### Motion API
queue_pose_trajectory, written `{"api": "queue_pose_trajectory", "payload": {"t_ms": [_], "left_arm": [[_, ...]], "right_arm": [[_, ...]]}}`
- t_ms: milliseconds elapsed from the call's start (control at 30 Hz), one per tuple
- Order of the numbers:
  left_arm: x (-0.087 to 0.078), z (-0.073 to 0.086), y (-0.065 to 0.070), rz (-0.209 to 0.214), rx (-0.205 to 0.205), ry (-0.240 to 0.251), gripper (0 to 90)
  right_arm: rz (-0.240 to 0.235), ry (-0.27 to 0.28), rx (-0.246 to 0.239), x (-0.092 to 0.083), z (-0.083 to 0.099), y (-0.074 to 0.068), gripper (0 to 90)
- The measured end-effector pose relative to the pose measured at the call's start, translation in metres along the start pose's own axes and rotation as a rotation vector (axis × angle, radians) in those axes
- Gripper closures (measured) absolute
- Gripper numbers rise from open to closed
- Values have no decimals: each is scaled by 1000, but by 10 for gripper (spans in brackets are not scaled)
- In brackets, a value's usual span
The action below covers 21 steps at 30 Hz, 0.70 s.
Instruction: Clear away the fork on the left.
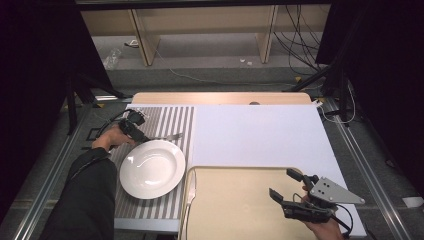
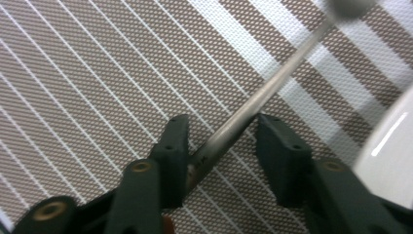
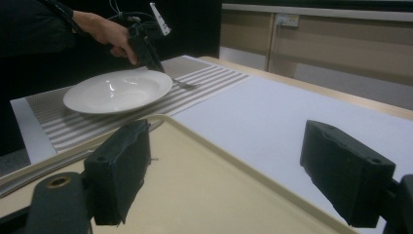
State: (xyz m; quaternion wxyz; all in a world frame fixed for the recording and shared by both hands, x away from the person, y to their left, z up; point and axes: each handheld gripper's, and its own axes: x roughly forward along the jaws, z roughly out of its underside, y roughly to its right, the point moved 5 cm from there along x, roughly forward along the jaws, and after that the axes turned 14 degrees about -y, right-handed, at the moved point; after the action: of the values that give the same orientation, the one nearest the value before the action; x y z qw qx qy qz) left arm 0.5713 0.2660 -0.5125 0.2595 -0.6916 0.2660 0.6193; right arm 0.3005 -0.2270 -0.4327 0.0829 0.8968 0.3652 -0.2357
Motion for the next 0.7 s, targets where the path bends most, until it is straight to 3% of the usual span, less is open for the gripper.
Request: {"api": "queue_pose_trajectory", "payload": {"t_ms": [400,500,533,700], "left_arm": [[-2,-8,11,-55,74,-86,710],[-2,-9,12,-59,88,-90,745],[-1,-9,15,-66,114,-85,765],[-2,-7,15,-62,111,-74,798]], "right_arm": [[3,-2,-7,-1,0,0,195],[3,-2,-4,-1,0,0,195],[3,2,-9,-1,-1,-1,195],[2,-5,-8,0,0,-1,196]]}}
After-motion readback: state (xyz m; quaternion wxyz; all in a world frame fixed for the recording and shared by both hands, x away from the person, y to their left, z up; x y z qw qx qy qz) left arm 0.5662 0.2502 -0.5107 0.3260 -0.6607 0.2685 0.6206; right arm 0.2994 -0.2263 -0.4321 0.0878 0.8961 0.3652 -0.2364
